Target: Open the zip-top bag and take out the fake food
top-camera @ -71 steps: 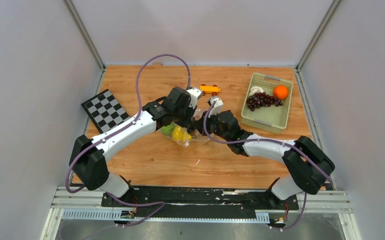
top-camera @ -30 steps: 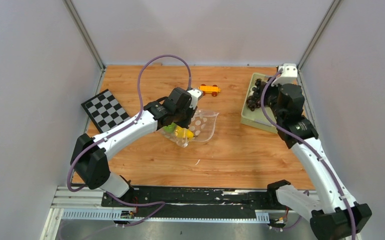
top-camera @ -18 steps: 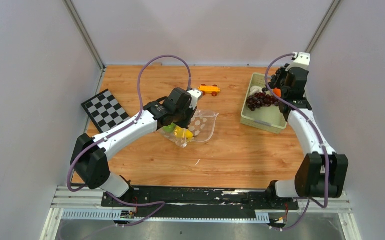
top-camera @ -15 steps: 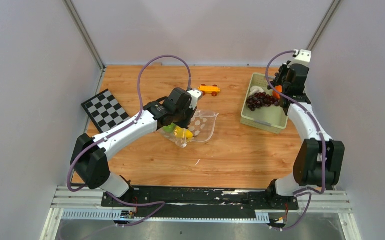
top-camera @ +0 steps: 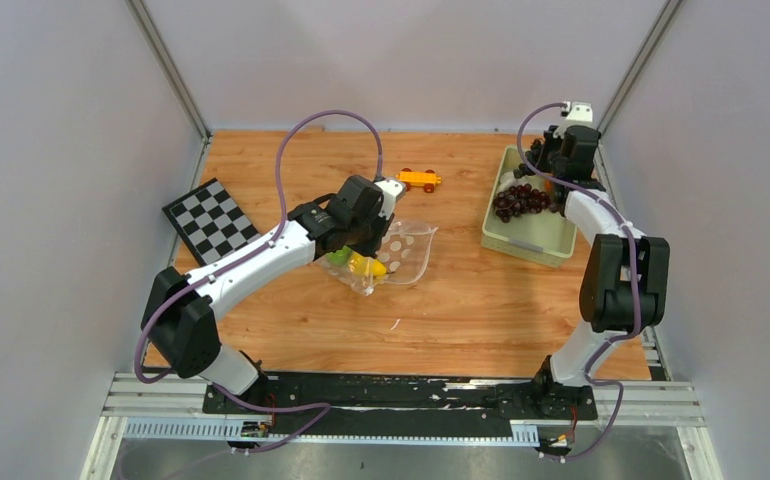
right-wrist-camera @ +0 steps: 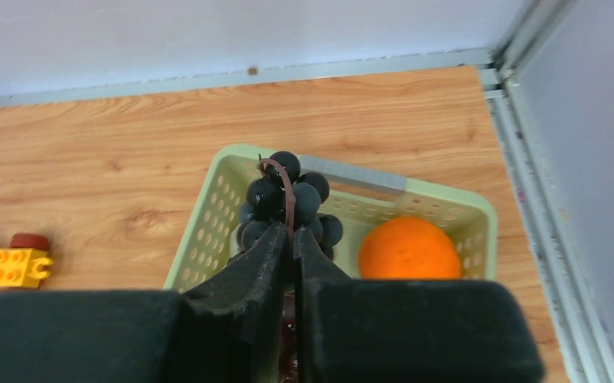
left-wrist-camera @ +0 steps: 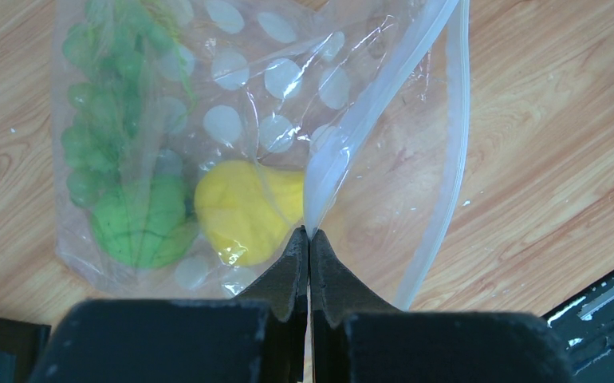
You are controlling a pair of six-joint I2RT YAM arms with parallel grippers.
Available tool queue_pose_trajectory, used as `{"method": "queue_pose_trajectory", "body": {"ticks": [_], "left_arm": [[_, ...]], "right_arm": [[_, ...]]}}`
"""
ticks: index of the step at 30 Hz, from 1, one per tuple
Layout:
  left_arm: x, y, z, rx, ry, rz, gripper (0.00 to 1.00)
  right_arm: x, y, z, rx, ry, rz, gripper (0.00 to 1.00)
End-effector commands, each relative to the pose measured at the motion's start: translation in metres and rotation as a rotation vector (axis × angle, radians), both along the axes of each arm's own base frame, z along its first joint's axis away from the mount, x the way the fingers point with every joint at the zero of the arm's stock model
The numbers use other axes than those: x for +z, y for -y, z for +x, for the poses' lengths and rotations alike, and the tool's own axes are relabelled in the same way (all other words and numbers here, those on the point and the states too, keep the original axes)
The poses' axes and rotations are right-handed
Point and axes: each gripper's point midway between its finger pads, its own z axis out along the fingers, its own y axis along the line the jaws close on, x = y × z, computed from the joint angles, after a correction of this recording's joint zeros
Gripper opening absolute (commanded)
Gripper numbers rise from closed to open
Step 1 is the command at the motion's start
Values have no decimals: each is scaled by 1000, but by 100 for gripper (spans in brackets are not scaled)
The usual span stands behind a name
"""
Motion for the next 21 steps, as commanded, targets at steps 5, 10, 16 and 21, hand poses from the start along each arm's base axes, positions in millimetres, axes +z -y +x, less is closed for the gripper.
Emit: {"method": "queue_pose_trajectory", "body": {"ticks": [5, 10, 16, 21], "left_arm": [[17, 4, 9, 10, 33, -30, 0], [18, 5, 8, 7, 31, -38, 0], [19, 6, 8, 6, 32, -44, 0], [20, 6, 7, 5, 32, -46, 0]], "right_arm": [[10, -49, -4, 210, -20, 149, 31], [28, -57, -26, 202, 4, 167, 39], [36, -79, -62, 233, 1, 254, 44], [38, -123, -98, 326, -17, 315, 48]]}}
